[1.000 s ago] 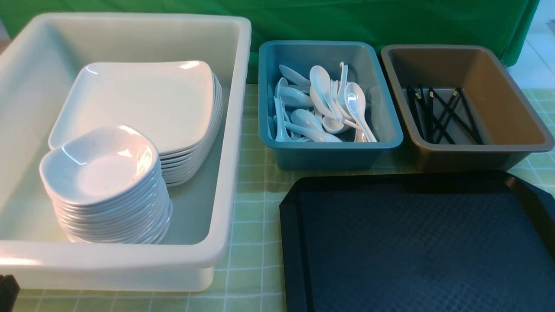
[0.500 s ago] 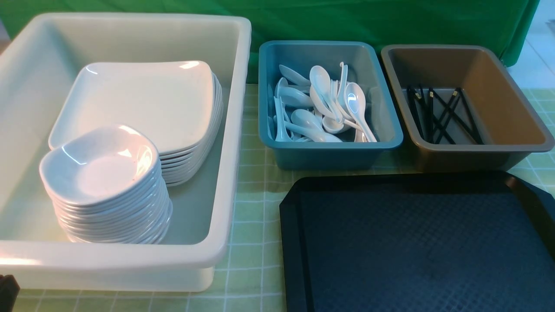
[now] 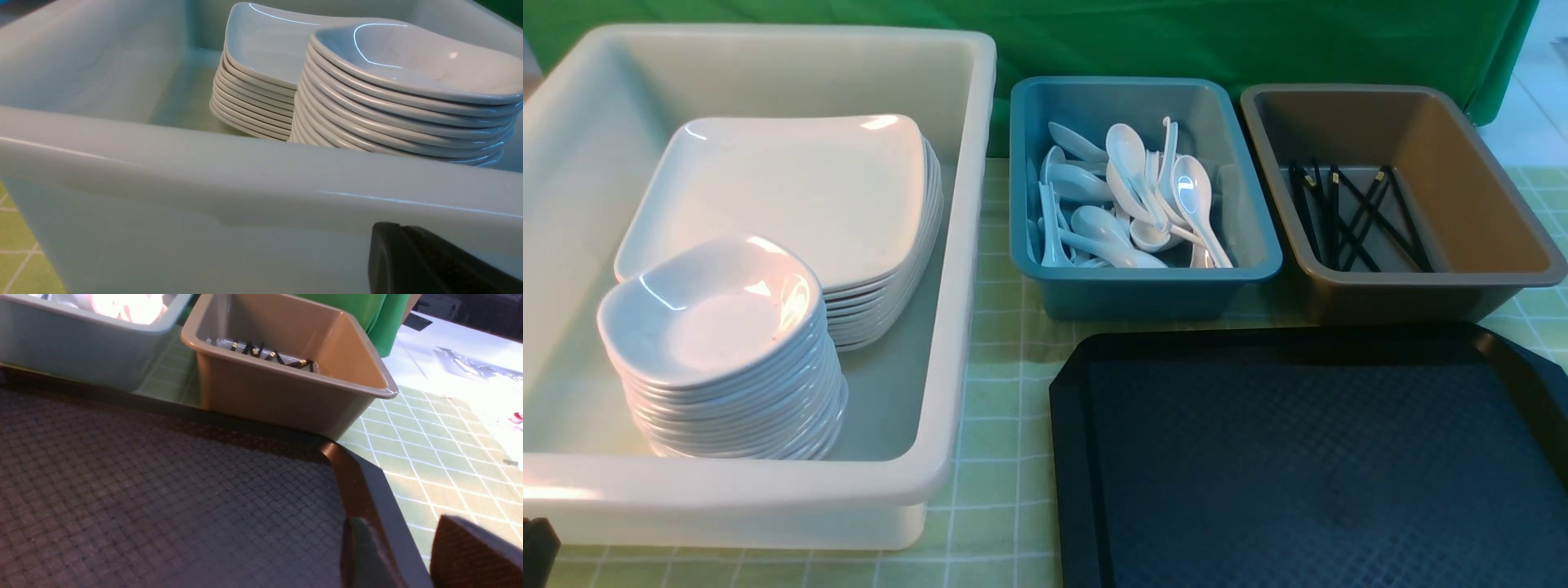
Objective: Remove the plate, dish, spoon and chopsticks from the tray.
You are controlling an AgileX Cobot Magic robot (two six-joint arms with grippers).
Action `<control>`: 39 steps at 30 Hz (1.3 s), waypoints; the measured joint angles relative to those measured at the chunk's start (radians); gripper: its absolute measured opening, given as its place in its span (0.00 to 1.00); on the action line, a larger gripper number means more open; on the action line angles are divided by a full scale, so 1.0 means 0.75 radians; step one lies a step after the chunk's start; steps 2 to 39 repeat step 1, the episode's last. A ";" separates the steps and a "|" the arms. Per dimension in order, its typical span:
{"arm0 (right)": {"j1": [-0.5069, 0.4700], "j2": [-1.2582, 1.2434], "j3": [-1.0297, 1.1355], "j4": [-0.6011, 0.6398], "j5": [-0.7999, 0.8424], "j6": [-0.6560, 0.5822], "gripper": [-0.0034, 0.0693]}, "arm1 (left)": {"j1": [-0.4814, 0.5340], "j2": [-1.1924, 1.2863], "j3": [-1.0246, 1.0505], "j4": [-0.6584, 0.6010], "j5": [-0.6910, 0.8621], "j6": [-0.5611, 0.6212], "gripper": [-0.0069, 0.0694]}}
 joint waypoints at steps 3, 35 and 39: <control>0.000 0.000 0.000 0.000 0.000 0.000 0.38 | 0.000 0.000 0.000 0.000 0.000 0.000 0.08; 0.000 0.000 0.000 0.000 0.000 0.000 0.38 | 0.000 0.000 0.000 0.000 0.000 0.000 0.08; 0.000 0.000 0.000 0.000 0.000 0.000 0.38 | 0.000 0.000 0.000 0.000 0.000 0.000 0.08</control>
